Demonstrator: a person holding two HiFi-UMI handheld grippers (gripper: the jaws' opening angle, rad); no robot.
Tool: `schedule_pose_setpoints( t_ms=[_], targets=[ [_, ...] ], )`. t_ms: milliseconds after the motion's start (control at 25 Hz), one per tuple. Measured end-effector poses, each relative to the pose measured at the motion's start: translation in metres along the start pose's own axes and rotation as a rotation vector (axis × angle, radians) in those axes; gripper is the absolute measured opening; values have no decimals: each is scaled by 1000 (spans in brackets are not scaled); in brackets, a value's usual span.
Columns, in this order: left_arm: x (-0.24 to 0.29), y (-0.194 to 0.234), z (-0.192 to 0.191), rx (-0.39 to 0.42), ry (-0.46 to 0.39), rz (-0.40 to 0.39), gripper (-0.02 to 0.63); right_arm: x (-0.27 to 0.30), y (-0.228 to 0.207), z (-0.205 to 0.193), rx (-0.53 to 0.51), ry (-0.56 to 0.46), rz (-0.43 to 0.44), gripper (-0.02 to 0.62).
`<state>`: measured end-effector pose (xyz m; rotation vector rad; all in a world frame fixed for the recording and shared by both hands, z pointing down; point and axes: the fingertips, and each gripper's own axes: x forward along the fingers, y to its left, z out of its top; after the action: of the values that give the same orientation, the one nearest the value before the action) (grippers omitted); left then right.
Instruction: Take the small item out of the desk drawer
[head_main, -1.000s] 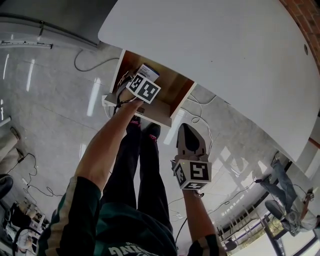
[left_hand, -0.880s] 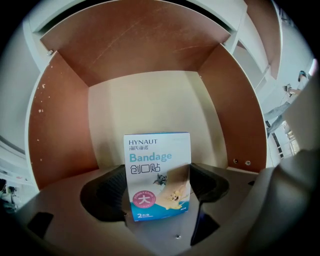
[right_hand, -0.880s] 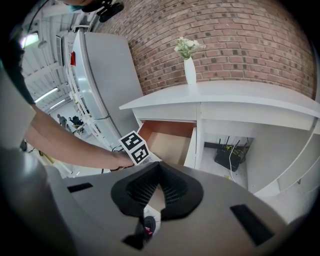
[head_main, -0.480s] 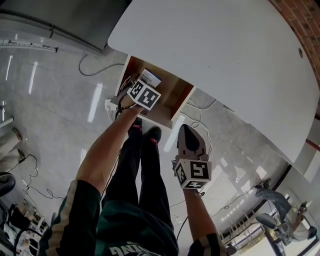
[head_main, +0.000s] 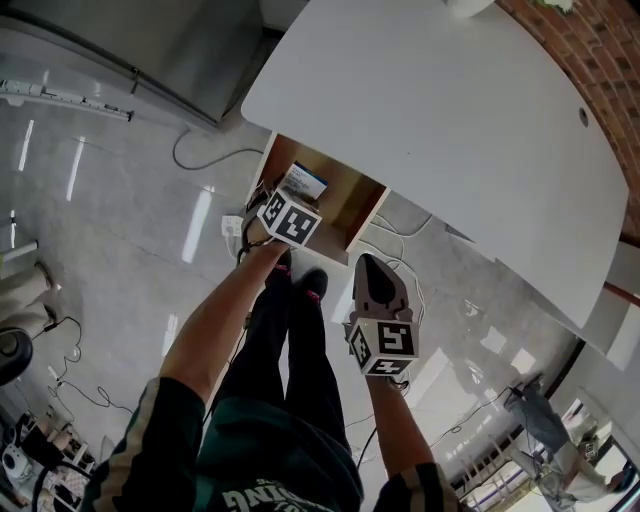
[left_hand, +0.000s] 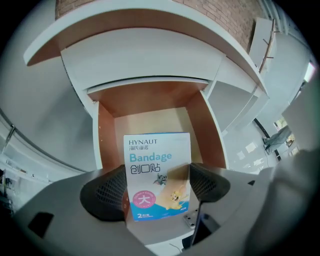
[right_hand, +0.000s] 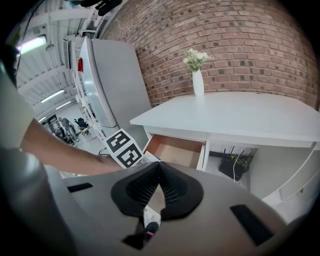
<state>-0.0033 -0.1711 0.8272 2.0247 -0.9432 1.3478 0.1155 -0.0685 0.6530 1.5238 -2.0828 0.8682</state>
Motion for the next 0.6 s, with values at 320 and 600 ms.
schedule_pose_setpoints(
  t_ms=[320,600],
  targets=[
    [-56,-3,2,-27,-44,6,416,-22,14,25,-32,-16,12,25],
    [-113,-14,1,-15,-82,-5,416,-43,27,40,-39,-29,24,24]
  ],
)
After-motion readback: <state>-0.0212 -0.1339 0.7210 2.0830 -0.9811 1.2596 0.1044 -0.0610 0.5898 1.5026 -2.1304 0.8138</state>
